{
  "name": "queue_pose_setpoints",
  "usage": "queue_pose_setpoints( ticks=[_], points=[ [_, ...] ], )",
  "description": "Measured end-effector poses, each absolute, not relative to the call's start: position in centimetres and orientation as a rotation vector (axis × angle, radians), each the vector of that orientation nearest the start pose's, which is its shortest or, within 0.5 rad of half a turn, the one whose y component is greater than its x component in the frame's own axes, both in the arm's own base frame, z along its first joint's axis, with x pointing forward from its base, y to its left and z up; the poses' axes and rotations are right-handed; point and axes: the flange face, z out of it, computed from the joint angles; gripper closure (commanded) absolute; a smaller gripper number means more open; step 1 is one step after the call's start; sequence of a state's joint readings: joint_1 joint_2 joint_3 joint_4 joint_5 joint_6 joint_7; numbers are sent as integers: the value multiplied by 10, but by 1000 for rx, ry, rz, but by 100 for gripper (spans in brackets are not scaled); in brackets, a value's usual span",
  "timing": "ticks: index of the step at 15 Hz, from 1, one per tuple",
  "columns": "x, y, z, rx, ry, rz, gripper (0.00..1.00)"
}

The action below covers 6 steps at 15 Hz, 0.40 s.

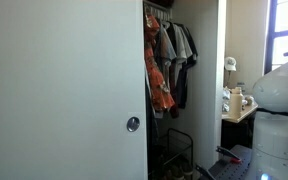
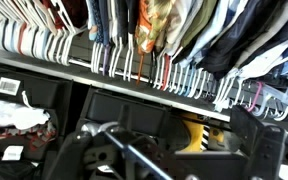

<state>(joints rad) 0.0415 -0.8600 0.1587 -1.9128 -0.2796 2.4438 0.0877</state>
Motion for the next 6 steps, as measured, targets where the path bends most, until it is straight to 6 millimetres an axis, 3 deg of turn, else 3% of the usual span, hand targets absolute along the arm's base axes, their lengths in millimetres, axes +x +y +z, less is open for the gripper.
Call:
queue_pose_setpoints(
  ticks=[3,6],
  points=[
    [162,104,913,-2591,-273,-2111,0],
    [122,106,896,-2653,-264,-2045,0]
  ],
)
